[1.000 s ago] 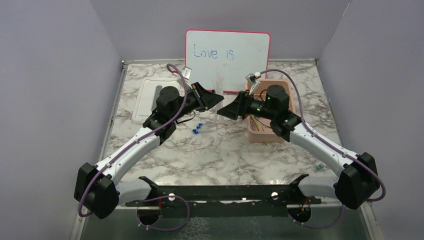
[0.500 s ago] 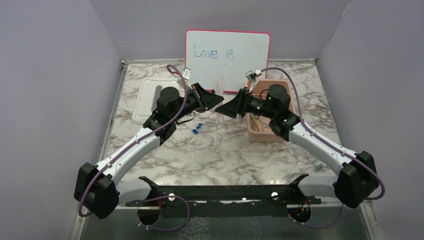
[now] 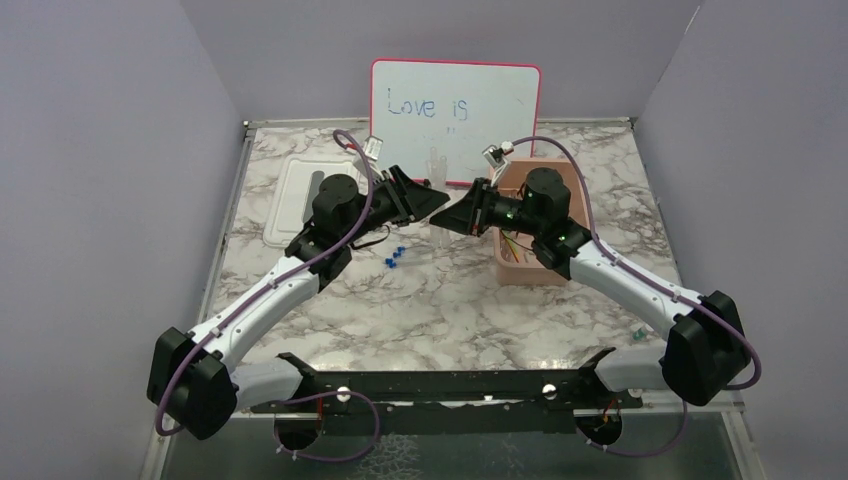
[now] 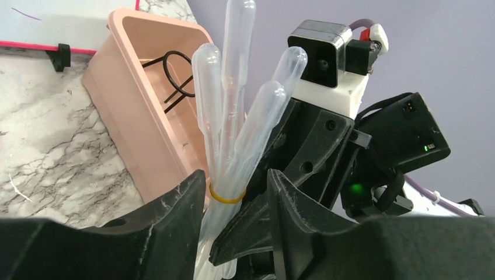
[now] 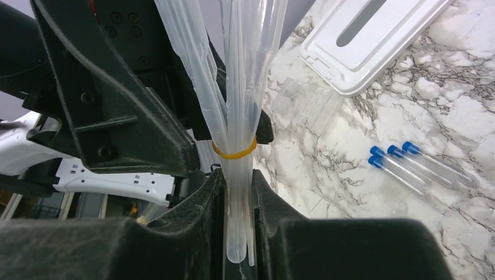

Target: Organize the chemistry lab equipment

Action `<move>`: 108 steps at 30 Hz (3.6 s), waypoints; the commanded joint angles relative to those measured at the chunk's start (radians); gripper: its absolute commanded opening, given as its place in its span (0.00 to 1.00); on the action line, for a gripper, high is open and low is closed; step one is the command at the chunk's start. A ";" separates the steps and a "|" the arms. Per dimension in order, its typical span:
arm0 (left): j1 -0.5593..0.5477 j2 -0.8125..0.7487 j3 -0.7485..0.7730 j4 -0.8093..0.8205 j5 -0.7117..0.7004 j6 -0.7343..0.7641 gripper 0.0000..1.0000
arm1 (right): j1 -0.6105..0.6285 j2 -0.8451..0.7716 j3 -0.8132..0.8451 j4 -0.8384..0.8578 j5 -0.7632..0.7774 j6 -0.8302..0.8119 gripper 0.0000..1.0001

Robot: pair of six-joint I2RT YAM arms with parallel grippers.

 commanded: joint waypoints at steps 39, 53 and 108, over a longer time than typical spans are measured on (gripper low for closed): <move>0.007 -0.134 0.005 -0.526 -0.483 0.563 0.83 | -0.156 0.146 0.147 -0.792 0.739 -0.329 0.26; 0.010 -0.097 0.015 -0.529 -0.452 0.564 0.83 | -0.158 0.113 0.185 -0.840 0.762 -0.300 0.42; 0.018 -0.321 -0.029 -0.567 -0.866 0.455 0.79 | 0.264 0.737 0.584 -0.716 0.520 -0.714 0.47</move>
